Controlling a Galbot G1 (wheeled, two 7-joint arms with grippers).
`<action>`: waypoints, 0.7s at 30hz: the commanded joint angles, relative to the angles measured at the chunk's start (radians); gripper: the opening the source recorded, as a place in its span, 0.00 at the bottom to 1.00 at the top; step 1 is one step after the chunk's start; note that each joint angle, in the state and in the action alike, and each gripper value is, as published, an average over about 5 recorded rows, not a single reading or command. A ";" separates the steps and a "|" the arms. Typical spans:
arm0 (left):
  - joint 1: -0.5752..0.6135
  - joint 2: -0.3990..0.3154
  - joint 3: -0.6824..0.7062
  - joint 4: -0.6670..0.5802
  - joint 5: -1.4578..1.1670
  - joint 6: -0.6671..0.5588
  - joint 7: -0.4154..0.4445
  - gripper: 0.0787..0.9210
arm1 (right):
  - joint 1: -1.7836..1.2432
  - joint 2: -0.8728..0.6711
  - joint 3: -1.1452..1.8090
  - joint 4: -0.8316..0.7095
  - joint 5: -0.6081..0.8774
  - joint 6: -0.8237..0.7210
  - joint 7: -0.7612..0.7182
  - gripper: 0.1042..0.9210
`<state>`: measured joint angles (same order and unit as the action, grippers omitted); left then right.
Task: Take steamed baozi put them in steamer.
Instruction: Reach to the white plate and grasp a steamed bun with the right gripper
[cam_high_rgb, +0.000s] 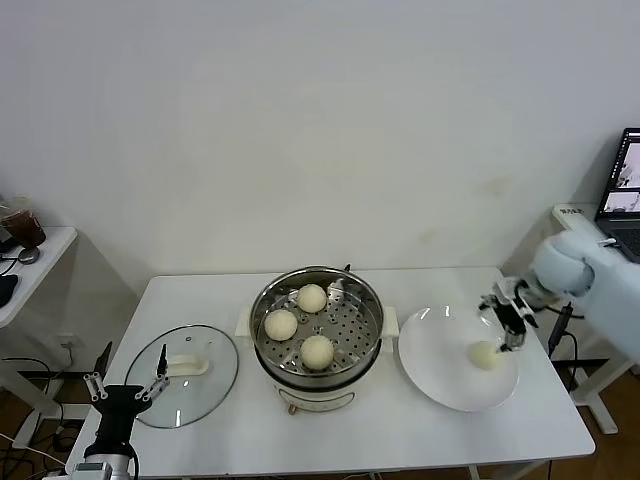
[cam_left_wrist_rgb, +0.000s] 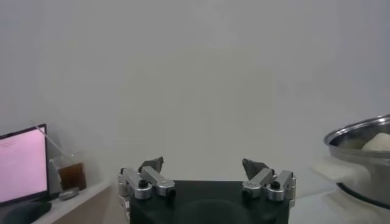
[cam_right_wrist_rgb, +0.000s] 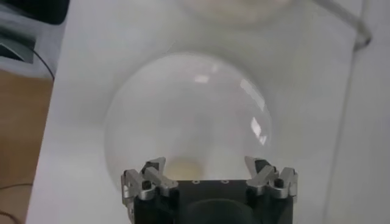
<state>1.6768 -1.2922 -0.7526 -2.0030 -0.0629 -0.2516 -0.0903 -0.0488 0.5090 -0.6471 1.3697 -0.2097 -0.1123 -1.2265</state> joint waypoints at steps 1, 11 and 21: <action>0.001 0.000 -0.003 0.000 0.001 0.000 0.000 0.88 | -0.210 0.059 0.176 -0.143 -0.126 0.032 0.030 0.88; 0.002 0.003 -0.023 0.008 -0.003 0.001 0.000 0.88 | -0.206 0.212 0.188 -0.263 -0.179 0.041 0.072 0.88; -0.002 -0.001 -0.023 0.016 -0.004 0.001 0.000 0.88 | -0.202 0.254 0.176 -0.295 -0.216 0.034 0.064 0.87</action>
<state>1.6752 -1.2936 -0.7758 -1.9878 -0.0667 -0.2510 -0.0901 -0.2237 0.7007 -0.4942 1.1343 -0.3843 -0.0825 -1.1696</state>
